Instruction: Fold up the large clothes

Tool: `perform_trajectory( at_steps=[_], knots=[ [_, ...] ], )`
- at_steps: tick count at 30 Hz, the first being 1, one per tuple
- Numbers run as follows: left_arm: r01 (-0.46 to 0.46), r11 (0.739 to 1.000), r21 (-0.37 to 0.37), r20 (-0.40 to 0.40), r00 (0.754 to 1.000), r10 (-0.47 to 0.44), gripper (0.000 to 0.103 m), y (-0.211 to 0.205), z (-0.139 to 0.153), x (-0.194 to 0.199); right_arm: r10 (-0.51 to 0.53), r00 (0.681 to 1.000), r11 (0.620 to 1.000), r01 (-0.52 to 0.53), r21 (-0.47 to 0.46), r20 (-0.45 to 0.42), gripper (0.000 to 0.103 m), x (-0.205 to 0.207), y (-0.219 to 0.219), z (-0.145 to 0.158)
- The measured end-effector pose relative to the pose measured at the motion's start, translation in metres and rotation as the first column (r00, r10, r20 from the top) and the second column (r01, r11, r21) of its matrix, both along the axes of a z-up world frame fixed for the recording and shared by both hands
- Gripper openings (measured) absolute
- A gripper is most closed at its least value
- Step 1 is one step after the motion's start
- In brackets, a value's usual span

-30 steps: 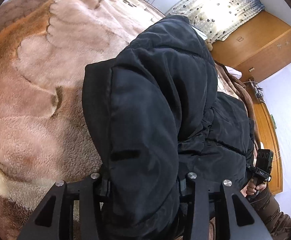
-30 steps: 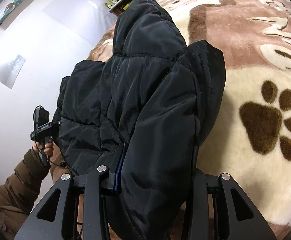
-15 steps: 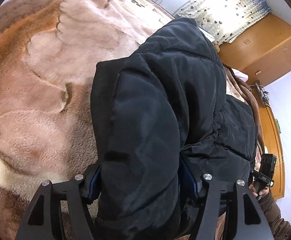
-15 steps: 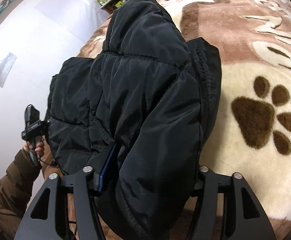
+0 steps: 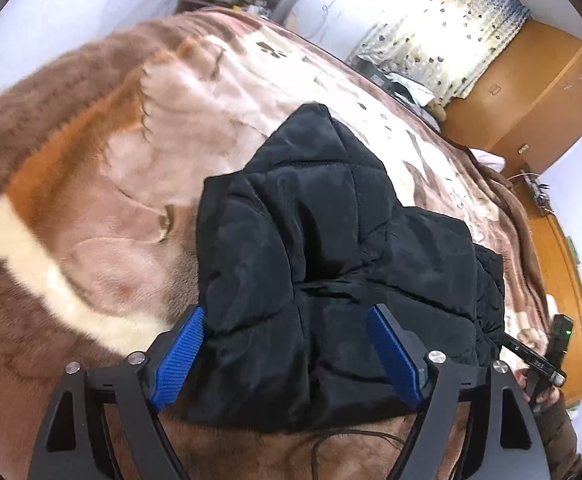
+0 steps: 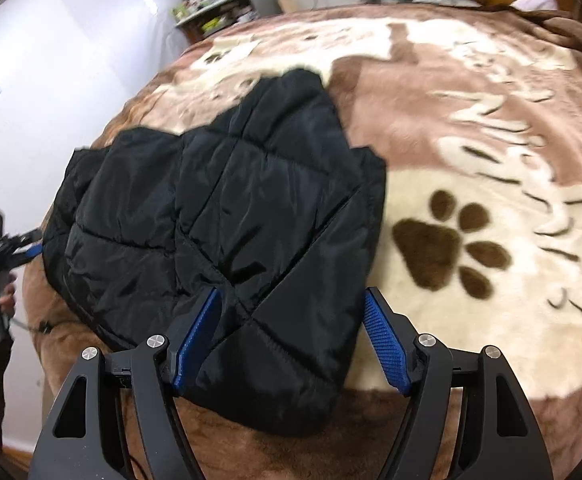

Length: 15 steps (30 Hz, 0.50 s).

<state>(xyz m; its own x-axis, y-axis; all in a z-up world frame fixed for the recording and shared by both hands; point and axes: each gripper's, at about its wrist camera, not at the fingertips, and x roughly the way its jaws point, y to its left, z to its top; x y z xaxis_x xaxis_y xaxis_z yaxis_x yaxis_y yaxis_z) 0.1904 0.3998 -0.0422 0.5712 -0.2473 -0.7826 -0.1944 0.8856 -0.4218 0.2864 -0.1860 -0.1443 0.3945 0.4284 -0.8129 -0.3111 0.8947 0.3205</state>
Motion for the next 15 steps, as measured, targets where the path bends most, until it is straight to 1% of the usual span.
perform_trajectory(
  at_steps=[2,3,5,6,9,10,11,13,15],
  knots=[
    [0.006,1.0,0.005,0.03,1.0,-0.006,0.083,-0.008,0.012,-0.014,-0.024,0.999,1.0,0.024,-0.003,0.027,0.072,-0.011,0.001,0.009],
    [-0.002,1.0,0.018,0.034,0.999,0.001,0.083,-0.016,0.019,-0.018,-0.03,0.999,1.0,0.03,-0.002,0.042,0.072,-0.017,0.001,0.013],
    [-0.012,0.997,0.07,0.056,0.998,0.009,0.084,-0.03,0.03,-0.034,-0.046,0.997,0.999,0.048,-0.017,0.067,0.072,-0.031,0.006,0.022],
    [-0.017,0.996,0.089,0.057,0.998,0.012,0.084,-0.036,0.033,-0.039,-0.059,0.995,0.998,0.061,-0.032,0.078,0.072,-0.041,0.011,0.028],
    [-0.033,0.991,0.131,0.039,0.999,0.028,0.084,-0.057,0.037,-0.058,-0.073,0.991,0.997,0.076,-0.025,0.113,0.072,-0.069,0.026,0.041],
    [-0.048,0.987,0.153,0.048,0.998,0.041,0.084,-0.064,0.038,-0.067,-0.075,0.989,0.997,0.078,-0.026,0.126,0.072,-0.076,0.03,0.044],
    [-0.042,0.985,0.166,0.053,0.998,0.034,0.084,-0.071,0.039,-0.073,-0.072,0.988,0.997,0.077,-0.027,0.138,0.072,-0.084,0.036,0.047],
    [-0.018,0.974,0.224,0.025,1.0,0.013,0.084,-0.088,0.041,-0.082,-0.076,0.985,0.995,0.084,-0.049,0.152,0.072,-0.098,0.048,0.051],
    [0.002,0.955,0.296,0.014,1.0,-0.006,0.084,-0.105,0.043,-0.092,-0.086,0.981,0.993,0.099,-0.065,0.173,0.072,-0.112,0.058,0.055]
  ],
)
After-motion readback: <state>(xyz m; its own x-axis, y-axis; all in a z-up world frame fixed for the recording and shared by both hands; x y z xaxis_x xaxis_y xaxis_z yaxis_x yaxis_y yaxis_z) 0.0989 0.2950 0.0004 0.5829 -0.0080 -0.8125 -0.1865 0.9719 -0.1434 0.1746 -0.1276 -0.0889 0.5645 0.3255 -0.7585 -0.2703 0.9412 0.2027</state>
